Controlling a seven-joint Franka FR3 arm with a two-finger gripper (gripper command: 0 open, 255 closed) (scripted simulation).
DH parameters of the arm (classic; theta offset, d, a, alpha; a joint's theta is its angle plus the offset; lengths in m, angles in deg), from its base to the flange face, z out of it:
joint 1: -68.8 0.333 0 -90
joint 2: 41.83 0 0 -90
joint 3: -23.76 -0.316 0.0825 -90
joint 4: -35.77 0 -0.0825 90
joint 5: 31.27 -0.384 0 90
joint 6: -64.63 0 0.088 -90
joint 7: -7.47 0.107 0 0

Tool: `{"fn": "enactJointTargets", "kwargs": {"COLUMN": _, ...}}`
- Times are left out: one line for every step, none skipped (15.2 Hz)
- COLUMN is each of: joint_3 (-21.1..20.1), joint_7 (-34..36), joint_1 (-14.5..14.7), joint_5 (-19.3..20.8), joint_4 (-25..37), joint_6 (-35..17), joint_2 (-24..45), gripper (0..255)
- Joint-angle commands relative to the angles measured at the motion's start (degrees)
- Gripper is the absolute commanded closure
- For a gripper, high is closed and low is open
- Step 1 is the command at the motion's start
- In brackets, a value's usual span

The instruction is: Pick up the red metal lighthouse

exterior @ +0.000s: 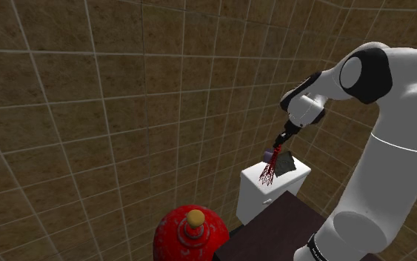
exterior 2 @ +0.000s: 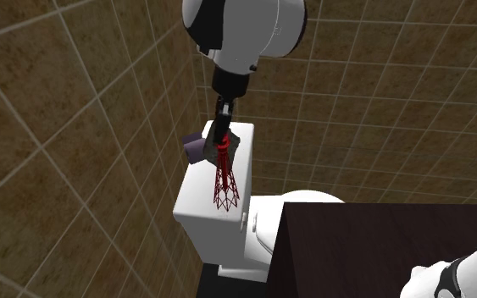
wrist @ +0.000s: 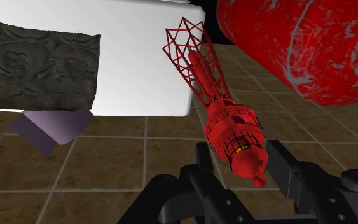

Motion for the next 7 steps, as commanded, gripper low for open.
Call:
{"fn": "enactJointTargets", "kwargs": {"joint_3": 0.73, "joint_7": 2.05, "joint_1": 0.61, "joint_5": 2.54, "joint_4": 0.01, "joint_6": 0.8, "joint_2": -1.82, "gripper": 255}}
{"fn": "enactJointTargets", "kwargs": {"joint_3": 0.99, "joint_7": 2.92, "joint_1": 0.8, "joint_5": 3.62, "joint_4": 0.1, "joint_6": 1.22, "joint_2": -2.59, "gripper": 255}}
{"fn": "enactJointTargets", "kwargs": {"joint_3": 1.22, "joint_7": 3.78, "joint_1": 0.98, "joint_5": 4.69, "joint_4": 0.2, "joint_6": 1.65, "joint_2": -3.35, "gripper": 255}}
{"fn": "enactJointTargets", "kwargs": {"joint_3": 1.43, "joint_7": 4.64, "joint_1": 1.13, "joint_5": 5.74, "joint_4": 0.33, "joint_6": 2.1, "joint_2": -4.11, "gripper": 255}}
{"fn": "enactJointTargets", "kwargs": {"joint_3": 1.61, "joint_7": 5.49, "joint_1": 1.27, "joint_5": 6.77, "joint_4": 0.47, "joint_6": 2.56, "joint_2": -4.85, "gripper": 255}}
{"fn": "enactJointTargets", "kwargs": {"joint_3": 1.61, "joint_7": 5.61, "joint_1": 1.26, "joint_5": 6.92, "joint_4": 0.49, "joint_6": 2.63, "joint_2": -4.96, "gripper": 255}}
{"fn": "enactJointTargets", "kwargs": {"joint_3": 1.6, "joint_7": 5.62, "joint_1": 1.25, "joint_5": 6.93, "joint_4": 0.49, "joint_6": 2.63, "joint_2": -4.97, "gripper": 255}}
